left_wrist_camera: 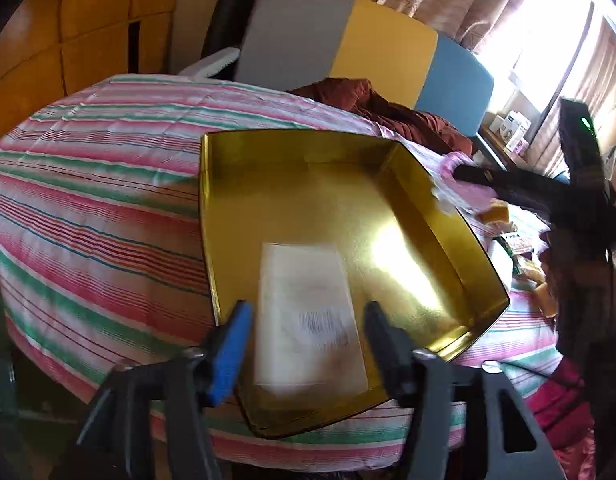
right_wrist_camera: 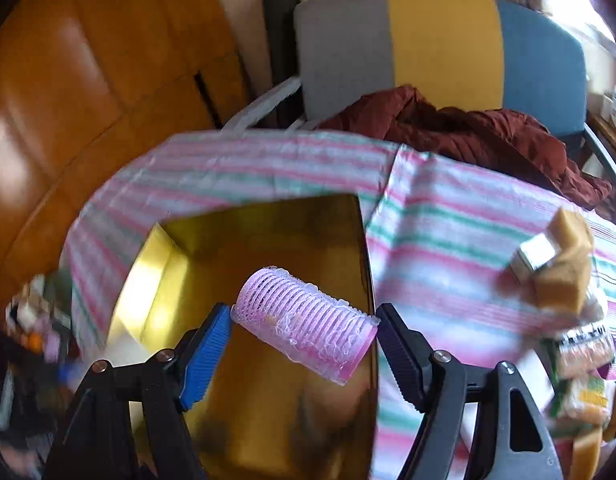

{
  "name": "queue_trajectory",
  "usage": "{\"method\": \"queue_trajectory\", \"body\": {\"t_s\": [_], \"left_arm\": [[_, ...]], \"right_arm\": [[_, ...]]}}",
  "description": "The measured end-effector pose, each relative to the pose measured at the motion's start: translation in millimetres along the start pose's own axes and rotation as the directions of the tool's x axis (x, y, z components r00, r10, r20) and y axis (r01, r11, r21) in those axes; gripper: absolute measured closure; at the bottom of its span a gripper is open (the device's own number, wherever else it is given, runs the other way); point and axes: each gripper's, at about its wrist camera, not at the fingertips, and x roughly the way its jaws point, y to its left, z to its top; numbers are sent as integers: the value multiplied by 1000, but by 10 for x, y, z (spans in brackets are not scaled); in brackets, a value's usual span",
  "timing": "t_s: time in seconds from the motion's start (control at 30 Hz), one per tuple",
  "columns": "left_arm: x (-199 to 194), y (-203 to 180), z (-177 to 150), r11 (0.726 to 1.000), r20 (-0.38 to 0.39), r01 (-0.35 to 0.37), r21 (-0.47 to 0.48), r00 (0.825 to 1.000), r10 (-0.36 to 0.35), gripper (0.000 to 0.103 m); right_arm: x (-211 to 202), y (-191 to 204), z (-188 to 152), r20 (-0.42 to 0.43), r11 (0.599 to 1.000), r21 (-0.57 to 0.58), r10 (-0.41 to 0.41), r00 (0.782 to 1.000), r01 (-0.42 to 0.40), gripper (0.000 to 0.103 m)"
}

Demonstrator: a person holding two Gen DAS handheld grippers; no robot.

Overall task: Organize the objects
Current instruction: 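Carry the box and roller into the gold tray and open both tools, then move both tools back from the tray to the pile of items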

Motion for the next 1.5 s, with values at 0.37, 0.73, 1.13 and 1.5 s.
{"method": "queue_trajectory", "body": {"t_s": [0.37, 0.73, 1.13, 1.5], "left_arm": [[-184, -98, 42, 990, 131, -135, 40, 983, 129, 7], [-302, -142, 34, 966, 195, -257, 30, 949, 246, 2], [-315, -201, -17, 959, 195, -281, 32, 943, 269, 2], [-350, -330, -30, 951, 207, -302, 70, 937, 282, 2]], "right_arm": [[-52, 44, -308, -13, 999, 10, -44, 999, 45, 10], [-243, 256, -655, 50, 993, -34, -111, 993, 113, 9], [-489, 324, -793, 126, 980, -54, -182, 975, 190, 0], [-676, 165, -891, 160, 970, -45, -227, 961, 237, 0]]}}
